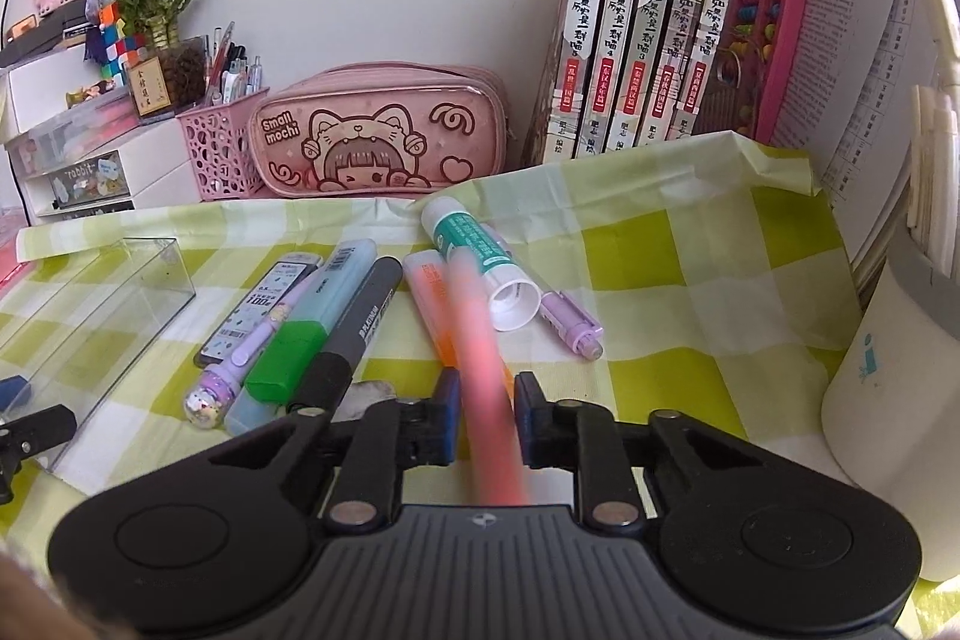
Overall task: Organize stationery
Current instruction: 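Grasp the pink highlighter with the right gripper, then carry the pink highlighter into the clear box and open the right gripper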
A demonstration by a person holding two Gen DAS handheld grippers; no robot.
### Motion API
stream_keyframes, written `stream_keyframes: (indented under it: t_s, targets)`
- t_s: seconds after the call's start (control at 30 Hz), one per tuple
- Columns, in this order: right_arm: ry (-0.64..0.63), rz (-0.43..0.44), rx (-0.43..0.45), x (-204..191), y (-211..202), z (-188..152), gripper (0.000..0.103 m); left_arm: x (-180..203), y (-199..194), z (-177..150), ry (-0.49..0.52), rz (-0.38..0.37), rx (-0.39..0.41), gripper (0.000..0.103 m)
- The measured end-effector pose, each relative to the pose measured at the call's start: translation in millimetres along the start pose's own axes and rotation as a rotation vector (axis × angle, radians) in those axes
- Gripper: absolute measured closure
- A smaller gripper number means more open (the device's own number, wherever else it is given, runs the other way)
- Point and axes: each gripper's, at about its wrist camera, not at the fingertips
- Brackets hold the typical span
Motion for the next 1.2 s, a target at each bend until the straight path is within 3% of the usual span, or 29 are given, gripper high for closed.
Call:
stream_keyframes:
  t_s: [0.13,0.23,0.4,0.6,0.83,1.1,1.2]
  targets:
    - [0.038,0.013,-0.032,-1,-2,2,0.052,4,-3,-1,0.008,-0.007,-0.003,0.030]
    - [0.148,0.036,-0.082,3,-3,5,0.052,8,-5,-3,0.016,-0.014,0.000,0.030]
    - [0.364,0.149,-0.152,8,-5,7,0.052,16,-9,-8,0.026,-0.023,0.013,0.030]
    - [0.458,0.261,-0.152,-6,-11,15,0.052,21,-11,-12,0.042,-0.018,0.023,0.030]
    - [0.516,0.371,-0.155,-25,-16,27,0.052,21,-8,-14,0.044,-0.017,0.013,0.030]
    - [0.437,0.476,-0.201,-80,-2,48,0.052,22,-9,-16,0.047,-0.021,0.015,0.030]
    - [0.421,0.472,-0.220,-93,8,55,0.052,21,-9,-16,0.048,-0.024,0.016,0.030]
Point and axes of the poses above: each gripper's, at about its wrist camera, not at the fingertips, and y roughly the way its jaws point, x to its right, z to its top, and after that the axes turned 5 degrees about -y, right-handed
